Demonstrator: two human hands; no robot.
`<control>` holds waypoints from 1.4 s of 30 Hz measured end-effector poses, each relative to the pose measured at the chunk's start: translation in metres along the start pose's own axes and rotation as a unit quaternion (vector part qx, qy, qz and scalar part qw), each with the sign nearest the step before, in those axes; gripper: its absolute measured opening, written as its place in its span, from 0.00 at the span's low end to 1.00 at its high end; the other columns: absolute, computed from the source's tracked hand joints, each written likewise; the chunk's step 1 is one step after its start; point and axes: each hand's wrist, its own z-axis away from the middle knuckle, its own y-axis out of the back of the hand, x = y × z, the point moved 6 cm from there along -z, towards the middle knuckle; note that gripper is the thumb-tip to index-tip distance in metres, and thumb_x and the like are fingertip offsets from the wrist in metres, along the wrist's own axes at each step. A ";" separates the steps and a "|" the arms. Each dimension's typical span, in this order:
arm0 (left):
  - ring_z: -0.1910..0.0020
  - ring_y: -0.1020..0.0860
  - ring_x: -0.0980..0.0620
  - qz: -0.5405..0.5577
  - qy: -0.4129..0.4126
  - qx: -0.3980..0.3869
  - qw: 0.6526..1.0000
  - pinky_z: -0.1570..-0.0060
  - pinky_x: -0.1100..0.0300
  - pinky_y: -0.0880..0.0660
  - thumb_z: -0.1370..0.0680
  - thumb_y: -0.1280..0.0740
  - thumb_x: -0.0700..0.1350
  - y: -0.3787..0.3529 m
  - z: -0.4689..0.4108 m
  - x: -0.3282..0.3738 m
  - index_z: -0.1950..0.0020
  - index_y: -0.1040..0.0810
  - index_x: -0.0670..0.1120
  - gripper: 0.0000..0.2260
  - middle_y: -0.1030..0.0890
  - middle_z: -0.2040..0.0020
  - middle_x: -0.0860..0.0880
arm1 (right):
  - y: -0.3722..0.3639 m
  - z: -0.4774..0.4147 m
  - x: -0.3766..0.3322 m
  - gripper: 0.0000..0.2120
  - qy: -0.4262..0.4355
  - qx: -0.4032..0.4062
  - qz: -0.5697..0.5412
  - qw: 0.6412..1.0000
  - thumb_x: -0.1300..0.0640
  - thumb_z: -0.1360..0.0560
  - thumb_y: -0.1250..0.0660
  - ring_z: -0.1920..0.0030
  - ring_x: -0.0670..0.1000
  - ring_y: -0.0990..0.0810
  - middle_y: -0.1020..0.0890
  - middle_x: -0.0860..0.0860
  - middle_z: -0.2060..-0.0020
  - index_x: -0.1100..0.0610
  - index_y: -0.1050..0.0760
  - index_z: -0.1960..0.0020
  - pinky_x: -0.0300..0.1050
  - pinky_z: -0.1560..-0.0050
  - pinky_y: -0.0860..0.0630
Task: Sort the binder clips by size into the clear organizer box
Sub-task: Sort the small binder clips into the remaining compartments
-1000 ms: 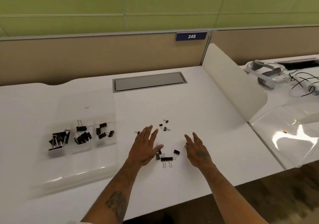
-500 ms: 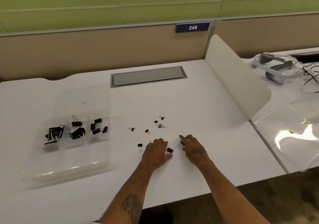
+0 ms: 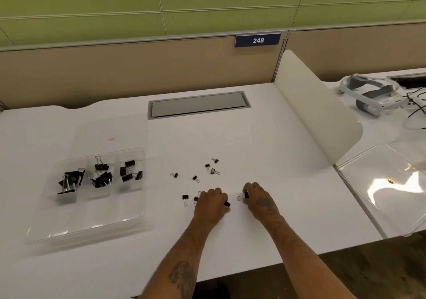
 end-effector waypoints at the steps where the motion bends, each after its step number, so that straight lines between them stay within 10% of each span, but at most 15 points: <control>1: 0.49 0.24 0.47 0.012 0.003 0.001 1.000 0.50 0.54 0.33 0.24 0.35 0.51 0.002 0.000 0.001 0.46 0.22 0.46 0.12 0.21 0.49 0.47 | 0.001 0.000 0.000 0.07 -0.001 0.002 0.004 1.000 0.61 0.25 0.35 0.56 0.55 0.23 0.23 0.54 0.52 0.57 0.30 0.48 0.45 0.58 0.28; 14: 0.51 0.22 0.47 0.146 0.031 0.129 0.980 0.54 0.51 0.24 0.19 0.40 0.47 0.057 0.014 -0.042 0.44 0.21 0.48 0.09 0.25 0.47 0.49 | 0.023 -0.023 -0.034 0.09 -0.010 0.075 -0.047 0.996 0.58 0.22 0.39 0.49 0.57 0.23 0.21 0.56 0.51 0.57 0.22 0.46 0.45 0.52 0.29; 25: 0.55 0.21 0.52 0.315 0.218 0.270 0.883 0.55 0.56 0.24 0.23 0.33 0.45 0.110 0.120 -0.222 0.51 0.22 0.49 0.02 0.19 0.55 0.52 | 0.004 -0.036 -0.203 0.03 0.101 0.075 -0.113 0.986 0.59 0.25 0.37 0.57 0.52 0.25 0.22 0.52 0.58 0.57 0.25 0.56 0.42 0.59 0.33; 36: 0.48 0.22 0.48 0.269 0.284 0.293 0.872 0.49 0.58 0.27 0.21 0.36 0.41 0.136 0.238 -0.373 0.39 0.21 0.45 0.12 0.21 0.47 0.45 | -0.067 -0.018 -0.416 0.08 0.226 0.045 -0.116 0.966 0.58 0.24 0.36 0.51 0.54 0.23 0.20 0.54 0.53 0.55 0.20 0.48 0.43 0.52 0.29; 42: 0.55 0.19 0.51 0.285 0.319 0.256 0.867 0.52 0.52 0.21 0.24 0.32 0.46 0.120 0.267 -0.412 0.49 0.18 0.49 0.06 0.17 0.53 0.50 | -0.110 0.002 -0.474 0.12 0.266 -0.008 -0.080 0.961 0.54 0.24 0.35 0.44 0.54 0.23 0.19 0.53 0.47 0.55 0.21 0.42 0.45 0.45 0.28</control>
